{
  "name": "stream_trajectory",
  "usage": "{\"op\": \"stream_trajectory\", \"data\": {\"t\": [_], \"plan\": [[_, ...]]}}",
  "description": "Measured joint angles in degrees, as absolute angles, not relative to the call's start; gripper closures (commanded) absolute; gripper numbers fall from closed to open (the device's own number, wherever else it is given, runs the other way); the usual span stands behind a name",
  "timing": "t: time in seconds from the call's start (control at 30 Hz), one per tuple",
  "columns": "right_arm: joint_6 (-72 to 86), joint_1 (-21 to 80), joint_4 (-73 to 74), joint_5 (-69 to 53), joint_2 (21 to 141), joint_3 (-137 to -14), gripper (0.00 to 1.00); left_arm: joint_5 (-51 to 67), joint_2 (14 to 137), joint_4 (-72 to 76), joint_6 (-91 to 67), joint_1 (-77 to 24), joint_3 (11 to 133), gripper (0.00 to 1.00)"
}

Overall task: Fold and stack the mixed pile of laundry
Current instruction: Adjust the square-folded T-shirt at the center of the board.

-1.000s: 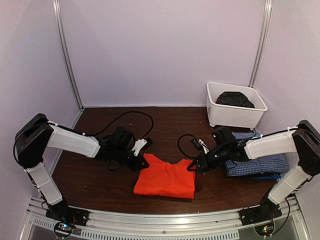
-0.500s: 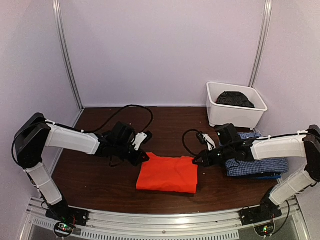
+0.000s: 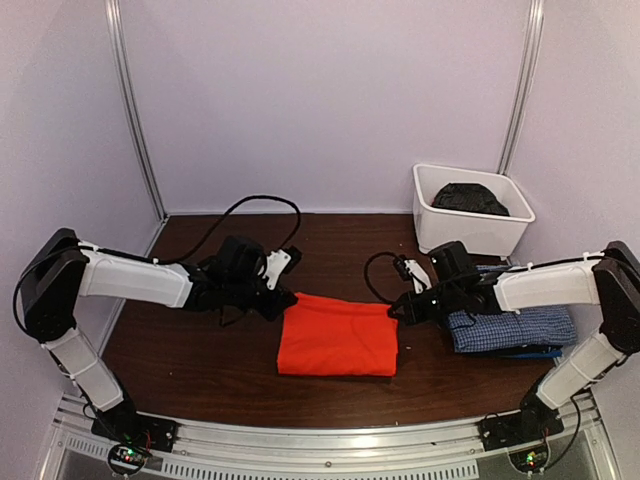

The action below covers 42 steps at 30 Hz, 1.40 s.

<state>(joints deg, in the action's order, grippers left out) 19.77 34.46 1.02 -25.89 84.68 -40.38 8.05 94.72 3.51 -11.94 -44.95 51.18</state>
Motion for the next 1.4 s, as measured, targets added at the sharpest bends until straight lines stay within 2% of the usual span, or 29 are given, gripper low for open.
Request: {"op": "stream_trajectory", "data": {"t": [0.33, 0.63, 1.03, 1.23, 1.27, 1.4], "plan": [[17.1, 32.6, -2.8, -23.4, 90.2, -44.5, 1.00, 3.3, 96.2, 7.4, -11.0, -43.4, 51.1, 1.00], [15.9, 32.3, -9.5, -22.7, 103.5, -47.2, 0.99, 1.1, 105.1, 13.2, -12.4, -42.2, 49.6, 1.00], [15.0, 32.2, -7.8, -24.0, 99.5, -50.4, 0.92, -0.1, 101.1, 15.1, -13.4, -42.0, 47.0, 1.00], [13.8, 31.9, -7.1, -24.4, 103.9, -55.8, 0.89, -1.1, 102.7, 14.5, -13.6, -41.8, 47.9, 1.00], [13.6, 31.8, -7.0, -24.3, 105.0, -56.1, 0.85, -1.4, 103.6, 14.5, -13.8, -41.8, 48.1, 0.96], [13.1, 31.6, -3.1, -22.9, 106.2, -56.2, 0.63, -3.1, 104.4, 13.4, -15.4, -41.5, 48.1, 0.61]]}}
